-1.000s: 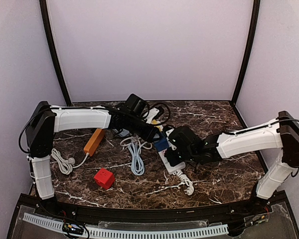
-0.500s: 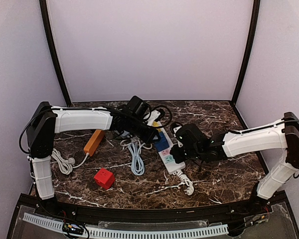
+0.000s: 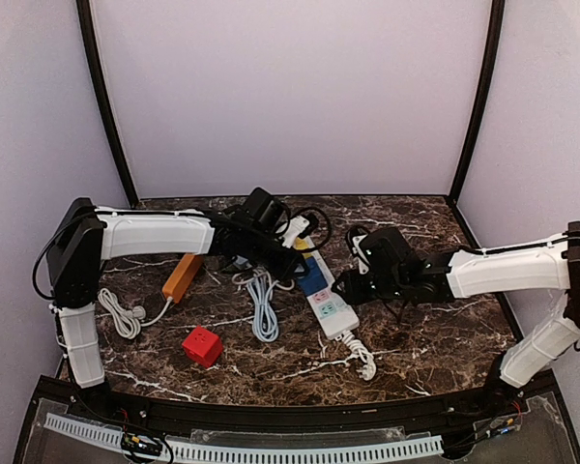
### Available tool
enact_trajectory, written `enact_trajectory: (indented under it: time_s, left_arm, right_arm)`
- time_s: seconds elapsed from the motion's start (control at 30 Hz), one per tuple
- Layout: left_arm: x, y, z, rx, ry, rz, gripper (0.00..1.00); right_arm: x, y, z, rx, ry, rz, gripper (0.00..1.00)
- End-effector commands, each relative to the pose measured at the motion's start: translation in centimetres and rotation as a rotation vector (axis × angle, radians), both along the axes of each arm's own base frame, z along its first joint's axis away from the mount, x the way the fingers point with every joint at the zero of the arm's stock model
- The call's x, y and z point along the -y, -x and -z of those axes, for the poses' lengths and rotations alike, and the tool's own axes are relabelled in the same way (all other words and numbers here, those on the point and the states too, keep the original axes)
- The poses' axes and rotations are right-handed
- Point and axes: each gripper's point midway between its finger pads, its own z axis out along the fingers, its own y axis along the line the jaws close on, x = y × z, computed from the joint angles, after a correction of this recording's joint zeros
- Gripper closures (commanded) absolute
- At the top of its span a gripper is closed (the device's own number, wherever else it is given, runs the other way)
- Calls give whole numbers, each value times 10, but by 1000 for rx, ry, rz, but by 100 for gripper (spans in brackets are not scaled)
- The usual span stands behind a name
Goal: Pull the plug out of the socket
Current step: Remove the plug from the socket.
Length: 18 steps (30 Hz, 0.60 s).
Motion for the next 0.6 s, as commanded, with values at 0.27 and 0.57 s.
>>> enact_trajectory:
  time_s: [0.27, 0.57]
  left_arm:
    - [-11, 28, -55, -84, 189, 47, 100]
    - [-31, 19, -81, -24, 338, -12, 99]
  right_arm:
    - [-12, 9, 4, -77, -18, -87, 23]
    - [-29, 27, 21, -248, -127, -93, 27]
